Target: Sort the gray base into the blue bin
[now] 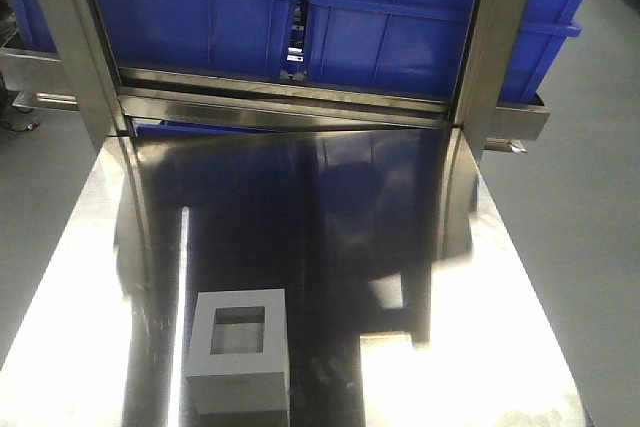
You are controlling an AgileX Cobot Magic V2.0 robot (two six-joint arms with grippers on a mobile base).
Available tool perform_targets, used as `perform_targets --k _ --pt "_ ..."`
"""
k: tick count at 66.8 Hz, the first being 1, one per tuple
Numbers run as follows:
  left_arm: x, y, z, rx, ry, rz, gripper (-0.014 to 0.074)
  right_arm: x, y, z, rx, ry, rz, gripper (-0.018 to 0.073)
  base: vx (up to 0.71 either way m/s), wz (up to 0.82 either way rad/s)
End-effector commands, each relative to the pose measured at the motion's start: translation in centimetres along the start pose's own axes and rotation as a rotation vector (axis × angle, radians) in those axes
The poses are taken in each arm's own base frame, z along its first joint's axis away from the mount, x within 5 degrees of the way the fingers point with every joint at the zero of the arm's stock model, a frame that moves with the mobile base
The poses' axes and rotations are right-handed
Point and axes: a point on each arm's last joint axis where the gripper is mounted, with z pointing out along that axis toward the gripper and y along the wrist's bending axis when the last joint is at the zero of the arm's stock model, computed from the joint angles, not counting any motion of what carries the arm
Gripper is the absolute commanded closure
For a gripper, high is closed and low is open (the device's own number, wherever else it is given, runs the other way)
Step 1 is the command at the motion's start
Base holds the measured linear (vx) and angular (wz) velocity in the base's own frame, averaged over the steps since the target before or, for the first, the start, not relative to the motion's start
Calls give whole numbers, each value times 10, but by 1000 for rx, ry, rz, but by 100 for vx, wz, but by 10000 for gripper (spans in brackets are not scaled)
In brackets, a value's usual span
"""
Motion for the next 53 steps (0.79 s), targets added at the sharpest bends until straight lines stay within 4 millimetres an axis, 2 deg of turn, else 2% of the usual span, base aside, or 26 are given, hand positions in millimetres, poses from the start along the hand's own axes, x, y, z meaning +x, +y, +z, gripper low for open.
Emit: perform_targets --k 1,12,26,39,53 --pt "-15 -4 -4 33 -91 -48 127 -6 0 0 4 -80 -20 564 0 0" --pt "-15 -11 -6 108 -65 -100 127 -6 0 0 4 -80 -20 564 0 0" --pt "-32 -32 -10 323 -54 -27 127 -6 0 0 4 -80 -20 564 0 0" --pt "-45 -50 11 522 48 -9 127 -6 0 0 4 -82 -20 564 0 0" --pt "-57 -68 38 596 179 42 127 -6 0 0 4 -82 -20 564 0 0"
